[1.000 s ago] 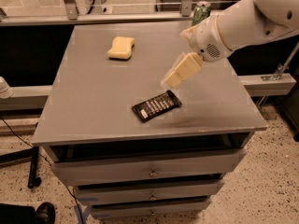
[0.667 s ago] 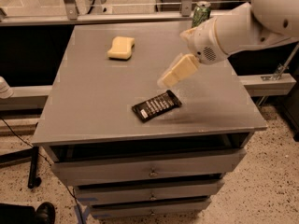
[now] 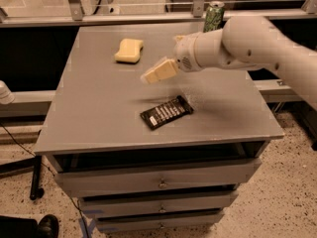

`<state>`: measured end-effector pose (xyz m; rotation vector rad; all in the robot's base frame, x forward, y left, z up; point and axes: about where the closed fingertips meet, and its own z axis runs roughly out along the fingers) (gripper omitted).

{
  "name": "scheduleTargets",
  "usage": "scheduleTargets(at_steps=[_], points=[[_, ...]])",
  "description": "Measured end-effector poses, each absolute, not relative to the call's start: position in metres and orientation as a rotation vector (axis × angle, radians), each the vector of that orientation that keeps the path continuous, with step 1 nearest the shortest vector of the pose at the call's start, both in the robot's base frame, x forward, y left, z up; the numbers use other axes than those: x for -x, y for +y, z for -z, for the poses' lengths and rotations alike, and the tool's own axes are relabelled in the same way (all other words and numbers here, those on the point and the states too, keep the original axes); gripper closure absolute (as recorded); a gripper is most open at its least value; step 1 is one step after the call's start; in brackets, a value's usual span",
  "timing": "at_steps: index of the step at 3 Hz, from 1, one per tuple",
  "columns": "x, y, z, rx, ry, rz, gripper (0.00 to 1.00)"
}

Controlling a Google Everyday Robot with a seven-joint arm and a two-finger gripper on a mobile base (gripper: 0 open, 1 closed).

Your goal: Move sponge near green can

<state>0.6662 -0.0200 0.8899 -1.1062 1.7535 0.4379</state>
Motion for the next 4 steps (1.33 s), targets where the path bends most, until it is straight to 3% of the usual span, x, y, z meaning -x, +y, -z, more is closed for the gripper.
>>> scheduleTargets(at_steps=[2,4], points=[[-0.736,0.031,-0.881,0.954,1.667,-0.520,0.00],[-0.768,0.069,-0.861,0.920,1.652,-0.568,0.00]])
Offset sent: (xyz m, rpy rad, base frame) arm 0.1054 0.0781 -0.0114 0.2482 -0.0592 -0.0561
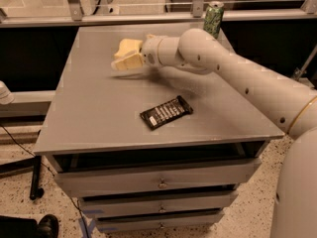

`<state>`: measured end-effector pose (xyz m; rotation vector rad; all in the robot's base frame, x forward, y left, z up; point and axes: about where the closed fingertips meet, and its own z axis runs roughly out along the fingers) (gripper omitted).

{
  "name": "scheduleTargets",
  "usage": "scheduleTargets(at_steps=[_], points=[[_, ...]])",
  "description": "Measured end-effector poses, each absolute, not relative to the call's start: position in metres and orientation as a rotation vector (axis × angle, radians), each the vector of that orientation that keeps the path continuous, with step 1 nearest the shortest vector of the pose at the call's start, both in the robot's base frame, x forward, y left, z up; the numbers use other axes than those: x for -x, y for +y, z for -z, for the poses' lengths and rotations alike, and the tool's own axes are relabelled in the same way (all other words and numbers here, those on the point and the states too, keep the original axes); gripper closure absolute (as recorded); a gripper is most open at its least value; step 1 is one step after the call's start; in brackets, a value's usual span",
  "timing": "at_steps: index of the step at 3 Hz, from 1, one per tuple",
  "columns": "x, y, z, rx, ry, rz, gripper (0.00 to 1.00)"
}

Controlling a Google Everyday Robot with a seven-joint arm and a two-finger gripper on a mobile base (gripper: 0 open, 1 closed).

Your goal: Move sponge near green can

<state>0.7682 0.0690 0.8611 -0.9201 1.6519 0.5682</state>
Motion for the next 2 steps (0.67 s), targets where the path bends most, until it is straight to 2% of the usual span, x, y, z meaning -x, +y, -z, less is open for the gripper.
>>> scheduleTargets(at_steps=[1,2], points=[[-0.7764,0.0767,-0.8558,0.912,1.648,-0.569,0.18],[-0.7782,0.0766,-0.8517,0.905,1.652,-0.562,0.41]])
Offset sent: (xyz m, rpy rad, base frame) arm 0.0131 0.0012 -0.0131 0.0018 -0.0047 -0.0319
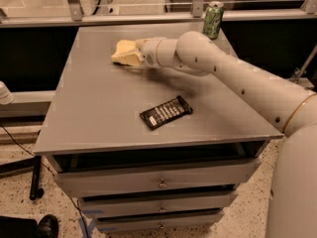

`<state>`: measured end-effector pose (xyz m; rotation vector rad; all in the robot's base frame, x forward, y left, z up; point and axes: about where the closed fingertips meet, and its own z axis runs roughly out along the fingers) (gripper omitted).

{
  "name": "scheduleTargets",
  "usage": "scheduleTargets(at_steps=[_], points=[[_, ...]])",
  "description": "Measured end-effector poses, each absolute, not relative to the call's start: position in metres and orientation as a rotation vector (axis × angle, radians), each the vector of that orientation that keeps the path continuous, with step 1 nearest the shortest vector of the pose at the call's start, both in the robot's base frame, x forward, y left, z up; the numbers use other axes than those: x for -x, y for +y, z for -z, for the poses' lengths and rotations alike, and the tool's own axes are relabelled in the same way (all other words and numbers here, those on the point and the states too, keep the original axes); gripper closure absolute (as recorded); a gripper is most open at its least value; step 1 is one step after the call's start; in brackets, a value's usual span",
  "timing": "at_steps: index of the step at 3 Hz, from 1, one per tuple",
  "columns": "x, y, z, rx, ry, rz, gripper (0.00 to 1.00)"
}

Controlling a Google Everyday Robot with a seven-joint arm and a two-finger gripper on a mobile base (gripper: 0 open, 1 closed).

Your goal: Move sponge near green can

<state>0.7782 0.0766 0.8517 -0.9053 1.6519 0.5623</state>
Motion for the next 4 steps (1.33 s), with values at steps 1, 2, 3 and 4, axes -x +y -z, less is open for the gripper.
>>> scheduleTargets(at_steps=[1,2,3,4], points=[[-0.776,0.074,-0.846,0.903,1.664,-0.557,0.64],[-0.770,0.066,-0.842,0.910,1.679,-0.543,0.87],[-0.766,0.034,-0.858,0.940,1.681,-0.469,1.00],[-0.761,-0.020,-0.881,0.932,1.699,-0.358,1.00]])
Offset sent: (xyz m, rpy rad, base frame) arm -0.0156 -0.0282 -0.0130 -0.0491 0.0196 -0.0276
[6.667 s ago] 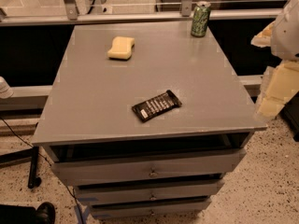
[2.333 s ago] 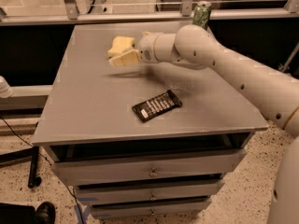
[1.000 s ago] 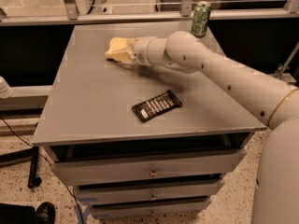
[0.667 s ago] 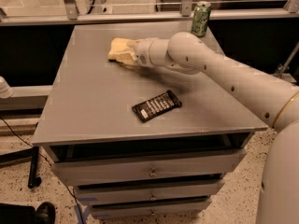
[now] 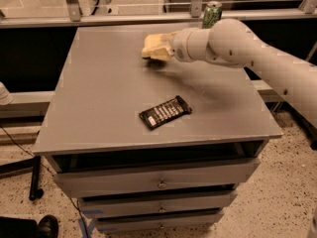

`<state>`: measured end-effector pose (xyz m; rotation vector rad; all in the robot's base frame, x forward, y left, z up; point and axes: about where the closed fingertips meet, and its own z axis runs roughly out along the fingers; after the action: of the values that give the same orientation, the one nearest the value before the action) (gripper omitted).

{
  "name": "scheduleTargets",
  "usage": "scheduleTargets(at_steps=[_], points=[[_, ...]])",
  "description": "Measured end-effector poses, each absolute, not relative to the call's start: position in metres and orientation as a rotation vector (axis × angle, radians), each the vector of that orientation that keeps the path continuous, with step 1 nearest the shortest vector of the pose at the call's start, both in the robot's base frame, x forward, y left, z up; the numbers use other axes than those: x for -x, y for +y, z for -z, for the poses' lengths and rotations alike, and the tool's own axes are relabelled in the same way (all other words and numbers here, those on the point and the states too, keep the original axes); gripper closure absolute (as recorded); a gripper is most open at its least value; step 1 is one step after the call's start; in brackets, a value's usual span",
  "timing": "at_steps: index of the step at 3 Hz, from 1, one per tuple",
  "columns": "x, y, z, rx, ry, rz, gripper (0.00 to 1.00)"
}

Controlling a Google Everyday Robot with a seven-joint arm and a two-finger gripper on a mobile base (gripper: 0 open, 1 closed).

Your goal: Move sponge near green can

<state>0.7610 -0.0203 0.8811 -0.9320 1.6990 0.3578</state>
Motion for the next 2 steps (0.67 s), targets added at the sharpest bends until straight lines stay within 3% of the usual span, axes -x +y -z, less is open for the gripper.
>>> scheduleTargets(at_steps=[1,2], points=[[-0.7489,-0.0801,-0.8920,0.867,1.750,-0.257,1.00],[-0.7491,-0.0796,-0.8920,0.868,1.750,-0.258,1.00]])
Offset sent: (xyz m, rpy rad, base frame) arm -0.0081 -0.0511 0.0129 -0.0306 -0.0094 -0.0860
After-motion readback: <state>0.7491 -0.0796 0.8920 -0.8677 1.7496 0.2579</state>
